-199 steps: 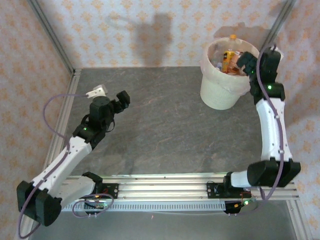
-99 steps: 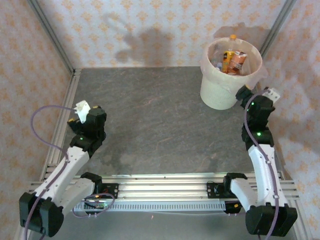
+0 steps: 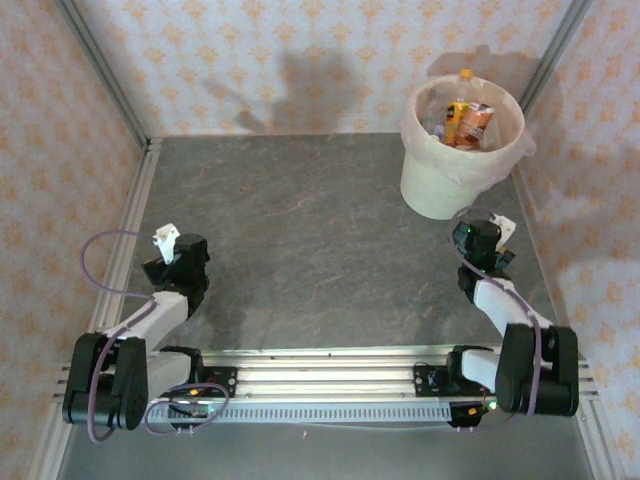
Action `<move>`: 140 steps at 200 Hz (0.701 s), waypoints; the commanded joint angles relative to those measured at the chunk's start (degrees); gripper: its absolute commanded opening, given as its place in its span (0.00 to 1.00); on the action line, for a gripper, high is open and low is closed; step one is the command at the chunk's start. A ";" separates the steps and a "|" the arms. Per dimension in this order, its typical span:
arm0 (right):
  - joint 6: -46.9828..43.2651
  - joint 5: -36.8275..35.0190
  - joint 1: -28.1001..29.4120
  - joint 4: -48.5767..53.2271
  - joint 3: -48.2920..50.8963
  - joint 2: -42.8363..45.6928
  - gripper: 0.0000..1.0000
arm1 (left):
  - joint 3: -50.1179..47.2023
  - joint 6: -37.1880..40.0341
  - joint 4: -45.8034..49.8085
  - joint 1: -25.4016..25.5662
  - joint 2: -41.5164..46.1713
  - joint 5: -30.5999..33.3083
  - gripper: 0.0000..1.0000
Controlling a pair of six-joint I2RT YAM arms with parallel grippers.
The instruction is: Put the plastic bottles in the bin
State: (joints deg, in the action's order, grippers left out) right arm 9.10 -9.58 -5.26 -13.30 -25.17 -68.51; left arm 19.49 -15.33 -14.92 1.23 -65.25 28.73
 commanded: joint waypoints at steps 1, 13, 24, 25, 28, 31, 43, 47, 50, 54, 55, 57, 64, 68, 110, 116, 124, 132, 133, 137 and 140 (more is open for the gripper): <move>-3.02 6.71 0.03 -9.66 0.66 -3.79 0.99 | 2.37 3.92 -9.62 -0.53 -3.45 -6.28 1.00; -4.36 9.42 -0.01 -11.94 0.05 -5.66 0.99 | 3.63 5.46 -11.48 -0.53 -6.13 -8.42 1.00; -4.96 11.05 0.00 -15.42 0.22 -7.30 0.99 | 3.97 6.62 -15.35 -0.64 -8.43 -9.97 1.00; -5.01 11.15 -0.01 -15.52 0.08 -7.45 0.99 | 3.98 6.76 -15.69 -0.63 -8.63 -10.08 1.00; -5.36 11.64 0.01 -15.69 -0.15 -7.75 0.99 | 4.06 7.00 -16.67 -0.64 -9.20 -10.39 1.00; -5.72 12.10 -0.01 -16.21 -0.27 -8.12 0.99 | 4.19 7.25 -17.47 -0.66 -9.72 -10.73 1.00; -6.33 13.74 0.05 -18.63 -0.32 -9.43 0.99 | 4.23 8.42 -21.77 -0.79 -12.99 -12.55 1.00; -6.39 14.13 0.03 -19.90 -0.13 -9.78 0.99 | 4.31 9.07 -22.58 -0.84 -14.05 -13.65 1.00; -6.39 14.35 0.04 -20.78 0.09 -10.04 0.99 | 4.33 9.64 -23.37 -0.71 -14.68 -14.23 1.00; -6.42 14.65 -0.01 -22.35 0.47 -10.46 0.99 | 4.41 10.44 -23.57 -0.21 -14.97 -14.64 1.00; -6.40 14.75 0.03 -22.76 0.56 -10.57 0.99 | 4.42 10.74 -23.48 -0.06 -14.98 -14.70 1.00; -6.41 14.96 -0.01 -23.40 0.73 -10.83 0.99 | 4.38 11.06 -23.53 0.18 -14.99 -14.76 1.00; -6.53 16.02 0.01 -25.89 1.31 -11.80 0.99 | 3.72 12.10 -24.98 1.33 -15.09 -13.95 1.00; -6.83 16.74 0.05 -26.58 1.48 -12.39 0.99 | 3.05 12.25 -26.35 1.83 -15.31 -13.15 1.00; -9.76 22.76 0.42 -37.47 5.89 -15.55 0.99 | 1.78 13.23 -34.90 2.83 -21.17 -10.06 1.00; -9.72 21.77 0.70 -37.53 5.66 -16.39 0.99 | 3.36 13.49 -32.13 3.64 -21.11 -9.22 1.00; -9.44 19.74 1.28 -37.84 4.39 -18.97 0.99 | 3.90 12.66 -28.62 3.57 -20.01 -9.58 1.00; -10.50 15.97 3.14 -35.99 2.70 -19.58 0.99 | 3.22 13.24 -32.03 3.48 -21.02 -9.25 1.00; -10.72 15.24 3.49 -35.38 2.33 -19.48 0.99 | 3.34 13.10 -31.58 3.45 -20.86 -9.24 1.00; -11.50 12.82 4.73 -30.62 0.81 -18.82 0.99 | 4.01 12.39 -28.74 3.44 -20.09 -9.63 1.00; -11.86 11.25 5.49 -28.51 0.15 -18.62 0.99 | 4.09 12.24 -28.11 3.36 -19.93 -9.68 1.00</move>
State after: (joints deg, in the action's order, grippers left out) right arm 0.49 9.28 -4.01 -45.10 -20.64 -86.35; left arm 22.09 -4.08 -42.96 4.29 -85.80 17.12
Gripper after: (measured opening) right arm 0.992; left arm 0.999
